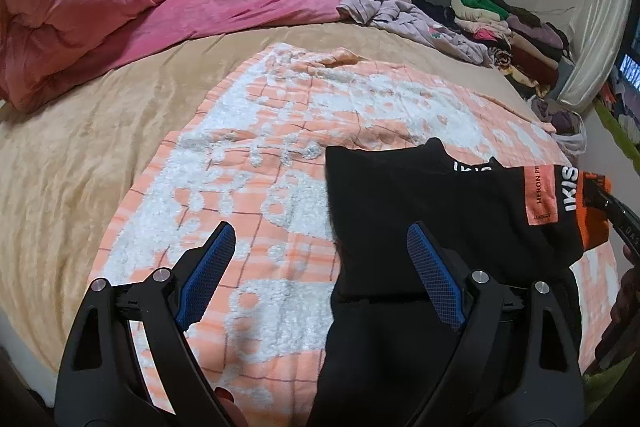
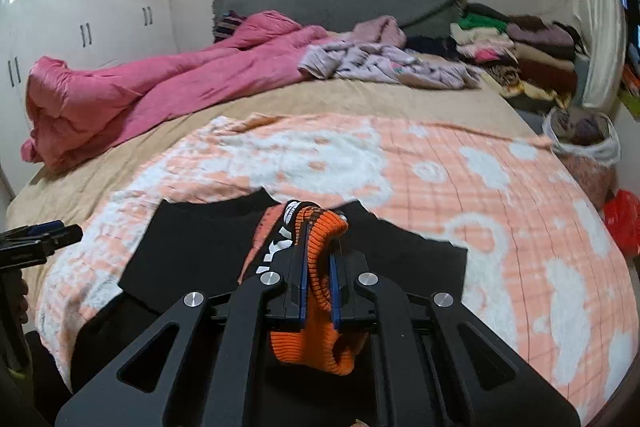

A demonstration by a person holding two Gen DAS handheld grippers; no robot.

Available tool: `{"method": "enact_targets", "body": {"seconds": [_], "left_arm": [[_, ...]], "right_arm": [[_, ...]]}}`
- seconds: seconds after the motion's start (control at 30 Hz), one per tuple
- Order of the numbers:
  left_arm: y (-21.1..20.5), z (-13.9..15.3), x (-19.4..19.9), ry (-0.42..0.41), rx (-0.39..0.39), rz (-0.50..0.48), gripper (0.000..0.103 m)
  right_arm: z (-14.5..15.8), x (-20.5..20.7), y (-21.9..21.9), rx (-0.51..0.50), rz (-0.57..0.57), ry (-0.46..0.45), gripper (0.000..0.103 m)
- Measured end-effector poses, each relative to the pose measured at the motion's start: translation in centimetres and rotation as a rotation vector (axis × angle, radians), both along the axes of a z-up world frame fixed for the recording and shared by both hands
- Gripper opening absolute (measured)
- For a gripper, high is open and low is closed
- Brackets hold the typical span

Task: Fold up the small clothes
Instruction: 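Grasp the folded sleeve's orange cuff with the right tool, straighten, release, then move both open tools back toward the sweatshirt hem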

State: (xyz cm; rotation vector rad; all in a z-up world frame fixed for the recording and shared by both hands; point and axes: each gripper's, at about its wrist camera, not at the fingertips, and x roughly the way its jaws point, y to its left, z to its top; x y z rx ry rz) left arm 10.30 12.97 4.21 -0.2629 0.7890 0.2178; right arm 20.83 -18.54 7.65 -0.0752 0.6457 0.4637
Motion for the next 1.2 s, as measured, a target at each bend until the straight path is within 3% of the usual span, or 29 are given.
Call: {"method": "enact_targets", "body": {"seconds": [0.47,0.53,0.6,0.63,0.9,1.2], "left_arm": [[-4.9,-1.3,4.1,0.025,0.028,-0.106,0.081],[-5.6,-1.6,4.6,0.032,0.029,-0.118,0.081],[-6.1,-2.0,5.1,0.038,0.031,-0.131,0.081],[-6.3,-2.2,5.3,0.042,0.034,-0.134,0.081],[-7.8,-3.6,6.4,0.081,0.072,-0.167,0.081],[-8.5,-4.9,7.2,0.116,0.100,-0.195,0.081]], "right_arm": [[-3.5,-0.1,-0.8,-0.046,-0.059,0.059,0.008],[-3.6,-0.1,-0.9,-0.052,-0.076,0.059,0.016],[-3.6,-0.1,-1.2,-0.065,-0.112,0.048,0.050],[-3.6,-0.1,-1.4,-0.056,-0.116,0.050,0.053],[-4.7,-0.7,-2.3,-0.052,-0.126,0.080,0.053],[-5.7,-1.3,-0.4,-0.087,-0.071,0.093,0.053]]}}
